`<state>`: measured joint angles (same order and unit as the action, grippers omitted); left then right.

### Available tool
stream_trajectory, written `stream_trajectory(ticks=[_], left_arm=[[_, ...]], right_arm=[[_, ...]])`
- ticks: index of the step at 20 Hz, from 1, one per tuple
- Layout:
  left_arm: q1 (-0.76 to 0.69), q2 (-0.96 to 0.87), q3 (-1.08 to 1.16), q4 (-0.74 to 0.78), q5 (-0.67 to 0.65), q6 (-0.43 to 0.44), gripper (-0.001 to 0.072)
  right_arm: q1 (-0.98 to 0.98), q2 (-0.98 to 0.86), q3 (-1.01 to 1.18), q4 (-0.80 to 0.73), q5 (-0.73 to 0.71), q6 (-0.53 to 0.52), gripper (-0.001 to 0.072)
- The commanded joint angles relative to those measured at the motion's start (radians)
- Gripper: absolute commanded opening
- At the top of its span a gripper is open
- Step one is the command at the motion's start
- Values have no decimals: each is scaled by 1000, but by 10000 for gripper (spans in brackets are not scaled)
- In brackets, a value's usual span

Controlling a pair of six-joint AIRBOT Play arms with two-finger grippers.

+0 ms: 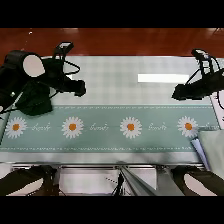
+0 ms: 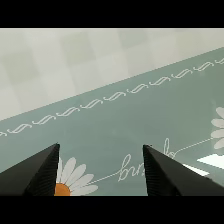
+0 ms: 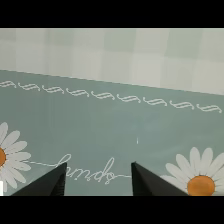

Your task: Fold the shirts.

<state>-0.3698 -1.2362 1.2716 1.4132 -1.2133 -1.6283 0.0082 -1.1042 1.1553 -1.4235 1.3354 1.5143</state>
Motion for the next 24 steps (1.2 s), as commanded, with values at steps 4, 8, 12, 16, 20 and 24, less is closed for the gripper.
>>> stream_trajectory(ticks=[4, 8, 12, 16, 20, 24], left_arm=[[1, -2, 0, 0, 24, 0, 612], [1, -11, 0, -1, 184, 0, 611], [2, -12, 0, -15, 248, 0, 612], [4, -12, 4, 27, 356, 60, 611], [60, -12, 25, 430, 450, 128, 597], [289, -18, 37, 510, 524, 123, 620]], right_arm=[[1, 0, 0, 1, -42, 0, 474], [1, 0, 0, 2, -137, 0, 474], [1, 0, 0, 1, -169, 0, 473], [1, 0, 0, -13, -167, -11, 473], [1, 0, 0, -95, -164, -11, 473], [1, 0, 0, -114, -166, -11, 473]])
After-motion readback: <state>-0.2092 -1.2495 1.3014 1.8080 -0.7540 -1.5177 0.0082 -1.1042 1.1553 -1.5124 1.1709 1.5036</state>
